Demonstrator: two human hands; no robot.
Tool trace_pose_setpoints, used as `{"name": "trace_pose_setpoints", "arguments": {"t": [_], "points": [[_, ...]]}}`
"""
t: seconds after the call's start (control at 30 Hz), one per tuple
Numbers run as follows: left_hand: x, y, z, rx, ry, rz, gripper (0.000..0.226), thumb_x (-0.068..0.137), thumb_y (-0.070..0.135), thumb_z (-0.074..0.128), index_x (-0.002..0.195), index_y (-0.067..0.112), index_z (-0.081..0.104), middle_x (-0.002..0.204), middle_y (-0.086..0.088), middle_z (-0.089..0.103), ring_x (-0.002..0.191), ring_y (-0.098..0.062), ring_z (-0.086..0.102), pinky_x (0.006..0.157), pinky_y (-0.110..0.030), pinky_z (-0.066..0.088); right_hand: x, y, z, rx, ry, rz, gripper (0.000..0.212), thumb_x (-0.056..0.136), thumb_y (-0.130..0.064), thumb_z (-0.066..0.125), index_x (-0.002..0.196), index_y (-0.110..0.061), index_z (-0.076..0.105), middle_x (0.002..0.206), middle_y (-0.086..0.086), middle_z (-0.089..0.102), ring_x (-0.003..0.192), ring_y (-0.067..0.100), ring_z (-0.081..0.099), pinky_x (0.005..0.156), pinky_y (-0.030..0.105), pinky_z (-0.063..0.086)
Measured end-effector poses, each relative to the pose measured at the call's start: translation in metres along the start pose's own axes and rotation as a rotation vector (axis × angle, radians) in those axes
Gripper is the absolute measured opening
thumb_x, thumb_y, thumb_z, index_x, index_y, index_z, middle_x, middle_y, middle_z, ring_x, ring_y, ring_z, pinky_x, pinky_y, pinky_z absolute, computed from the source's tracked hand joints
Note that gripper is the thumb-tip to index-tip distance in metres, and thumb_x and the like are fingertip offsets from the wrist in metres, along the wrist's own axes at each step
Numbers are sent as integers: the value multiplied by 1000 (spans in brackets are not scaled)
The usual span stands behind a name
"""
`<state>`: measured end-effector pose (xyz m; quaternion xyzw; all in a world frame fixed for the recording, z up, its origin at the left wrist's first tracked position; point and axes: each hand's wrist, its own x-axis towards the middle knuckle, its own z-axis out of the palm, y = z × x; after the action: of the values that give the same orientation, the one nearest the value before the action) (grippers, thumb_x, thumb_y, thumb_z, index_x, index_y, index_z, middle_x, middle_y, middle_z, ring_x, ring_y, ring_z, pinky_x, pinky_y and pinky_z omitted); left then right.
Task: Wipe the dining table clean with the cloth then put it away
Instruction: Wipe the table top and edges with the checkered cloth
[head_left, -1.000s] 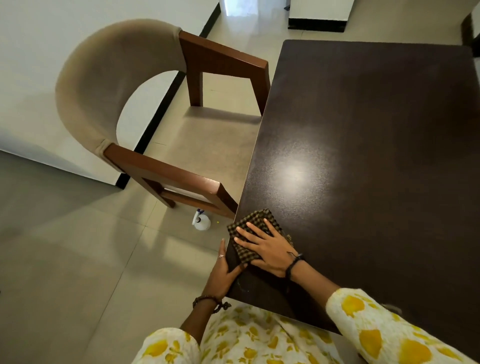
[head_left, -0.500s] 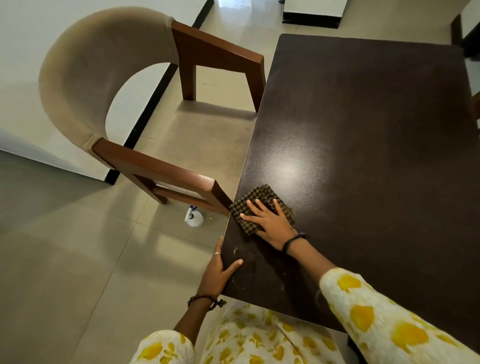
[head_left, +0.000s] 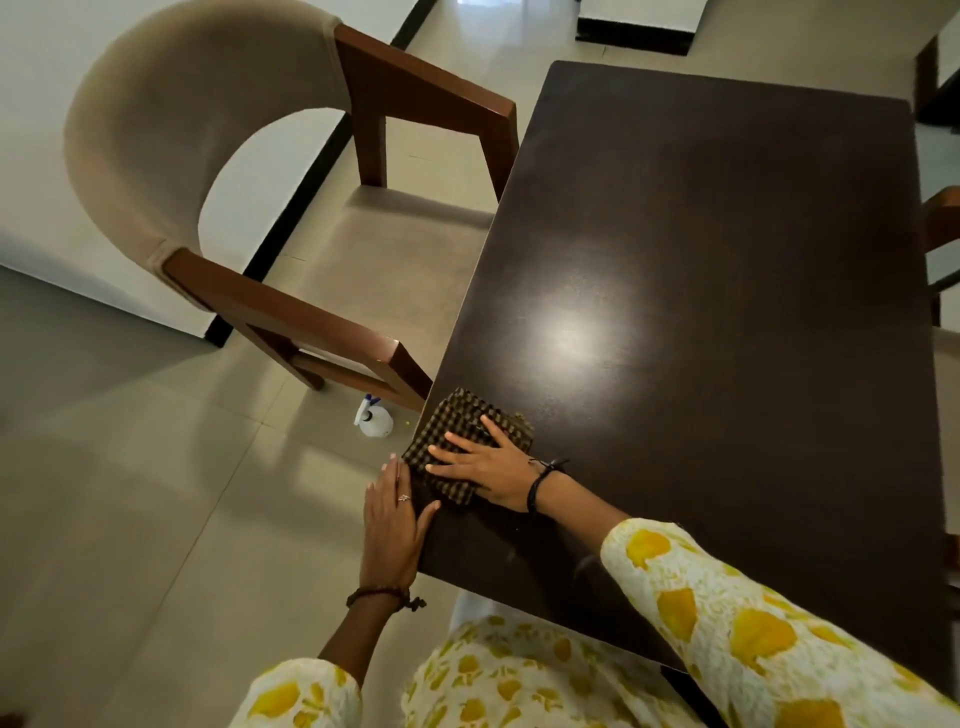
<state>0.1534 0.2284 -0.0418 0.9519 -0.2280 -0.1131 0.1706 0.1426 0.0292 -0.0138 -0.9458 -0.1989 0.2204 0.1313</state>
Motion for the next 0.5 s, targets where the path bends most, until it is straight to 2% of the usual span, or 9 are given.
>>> {"name": "trace_pose_setpoints", "arguments": {"t": [0.07, 0.17, 0.3, 0.43, 0.5], "points": [[-12, 10, 4, 50, 9, -12, 73, 92, 58, 17, 140, 4, 24, 144, -20, 32, 131, -29, 24, 109, -44, 22, -14, 6, 2, 12, -3, 1, 69, 91, -3, 44, 148, -30, 15, 158, -8, 5, 146, 15, -3, 108, 52, -18], [-47, 55, 25, 104, -41, 30, 69, 94, 56, 14, 142, 7, 20, 144, -18, 32, 134, -27, 20, 110, -39, 5, -63, 21, 12, 45, 4, -5, 70, 90, -1, 45, 147, -30, 18, 158, -9, 6, 145, 14, -4, 105, 47, -22], [-87, 113, 59, 141, -101, 108, 67, 94, 55, 14, 146, 14, 8, 146, -15, 23, 141, -22, 3, 111, -41, 4, -136, 43, 31, 93, 31, 49, 72, 88, 1, 45, 146, -32, 21, 157, -11, 7, 145, 13, -4, 105, 47, -24], [-110, 173, 84, 162, -125, 88, 64, 95, 53, 13, 143, 11, 20, 147, -15, 22, 136, -28, 20, 110, -46, 7, -226, 69, 52, 143, 21, 119, 75, 86, 6, 45, 146, -33, 21, 157, -13, 7, 140, 8, -12, 108, 49, -21], [-117, 191, 92, 181, -118, 114, 62, 96, 51, 12, 143, 11, 21, 147, -15, 22, 137, -26, 19, 110, -46, 8, -264, 78, 62, 170, 11, 161, 78, 84, 8, 44, 145, -35, 21, 156, -15, 7, 136, 3, -14, 109, 48, -21]]}}
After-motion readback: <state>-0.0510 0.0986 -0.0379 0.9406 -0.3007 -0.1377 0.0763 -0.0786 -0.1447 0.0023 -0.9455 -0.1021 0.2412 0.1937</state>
